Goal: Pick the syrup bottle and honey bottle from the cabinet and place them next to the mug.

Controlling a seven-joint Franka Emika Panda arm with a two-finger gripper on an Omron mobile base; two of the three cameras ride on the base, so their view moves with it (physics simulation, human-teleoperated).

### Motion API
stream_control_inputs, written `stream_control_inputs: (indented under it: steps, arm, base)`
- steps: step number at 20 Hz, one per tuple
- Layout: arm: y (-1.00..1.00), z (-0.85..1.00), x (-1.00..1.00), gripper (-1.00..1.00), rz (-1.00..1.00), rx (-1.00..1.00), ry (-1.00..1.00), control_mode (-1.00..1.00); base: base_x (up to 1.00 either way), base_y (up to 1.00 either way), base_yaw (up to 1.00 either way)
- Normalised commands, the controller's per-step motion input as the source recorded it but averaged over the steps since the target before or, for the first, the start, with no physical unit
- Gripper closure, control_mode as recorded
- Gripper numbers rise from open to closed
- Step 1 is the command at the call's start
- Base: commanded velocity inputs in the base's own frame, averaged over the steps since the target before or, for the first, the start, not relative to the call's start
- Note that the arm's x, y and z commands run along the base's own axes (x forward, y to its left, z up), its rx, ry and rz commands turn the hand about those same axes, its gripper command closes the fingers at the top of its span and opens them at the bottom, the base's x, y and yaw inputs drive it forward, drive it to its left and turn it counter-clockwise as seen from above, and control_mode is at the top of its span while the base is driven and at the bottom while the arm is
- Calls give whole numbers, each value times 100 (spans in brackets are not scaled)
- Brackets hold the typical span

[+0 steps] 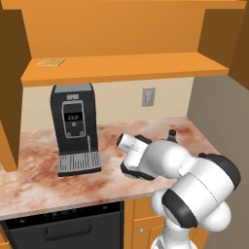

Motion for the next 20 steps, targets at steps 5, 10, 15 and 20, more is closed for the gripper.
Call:
stream_control_inputs:
  steps: [5, 10, 15, 20]
  arm:
    - [0, -26, 0, 100, 0, 0, 0, -100]
    - [0, -20, 0, 100, 0, 0, 0, -100]
    - [0, -11, 5, 100, 0, 0, 0, -100]
    - [0, 0, 11, 100, 0, 0, -1, -100]
  base:
    - [0, 0, 0]
    - [0, 0, 0]
    - [0, 0, 0]
    - [0, 0, 0]
